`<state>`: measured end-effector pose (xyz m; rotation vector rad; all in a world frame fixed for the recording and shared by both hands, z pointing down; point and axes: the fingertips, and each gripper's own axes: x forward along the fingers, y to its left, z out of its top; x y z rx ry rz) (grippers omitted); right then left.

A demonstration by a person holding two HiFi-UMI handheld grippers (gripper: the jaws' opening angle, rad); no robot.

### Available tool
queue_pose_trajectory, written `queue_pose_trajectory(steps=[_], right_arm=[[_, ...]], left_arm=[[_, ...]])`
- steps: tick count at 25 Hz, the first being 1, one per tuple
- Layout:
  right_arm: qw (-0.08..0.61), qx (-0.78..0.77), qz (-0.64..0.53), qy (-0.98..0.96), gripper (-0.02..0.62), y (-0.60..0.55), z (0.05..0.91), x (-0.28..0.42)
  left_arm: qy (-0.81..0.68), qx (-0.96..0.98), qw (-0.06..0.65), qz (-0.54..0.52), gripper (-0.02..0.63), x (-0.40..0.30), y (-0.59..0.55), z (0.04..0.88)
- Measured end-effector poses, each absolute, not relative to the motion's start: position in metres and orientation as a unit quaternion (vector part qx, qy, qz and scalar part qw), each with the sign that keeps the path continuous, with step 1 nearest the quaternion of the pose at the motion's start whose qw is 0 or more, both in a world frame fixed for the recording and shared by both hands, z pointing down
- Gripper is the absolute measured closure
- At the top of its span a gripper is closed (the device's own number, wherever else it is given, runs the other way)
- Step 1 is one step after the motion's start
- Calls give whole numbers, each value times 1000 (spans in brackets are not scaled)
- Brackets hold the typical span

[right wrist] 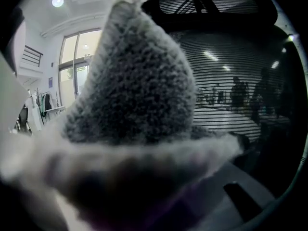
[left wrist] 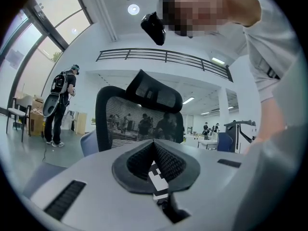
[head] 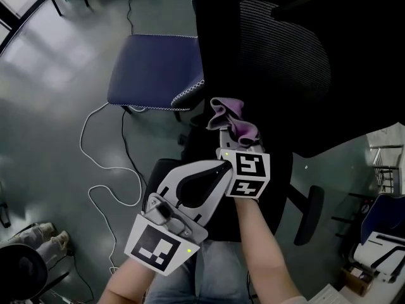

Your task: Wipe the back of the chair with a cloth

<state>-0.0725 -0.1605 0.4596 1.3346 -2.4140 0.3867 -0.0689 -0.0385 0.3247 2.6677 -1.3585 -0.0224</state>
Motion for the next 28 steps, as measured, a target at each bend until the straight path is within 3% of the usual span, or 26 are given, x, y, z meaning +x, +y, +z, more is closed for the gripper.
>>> queue_pose_trajectory(steps=[11, 28], right_arm=[[152, 469, 131, -860, 518, -154, 462, -70], [181, 455, 125, -863, 518, -154, 492, -43]], left_arm=[[-463, 883, 74, -4, 595, -72, -28, 330], [-470, 879, 82, 13, 595, -67, -30, 355]])
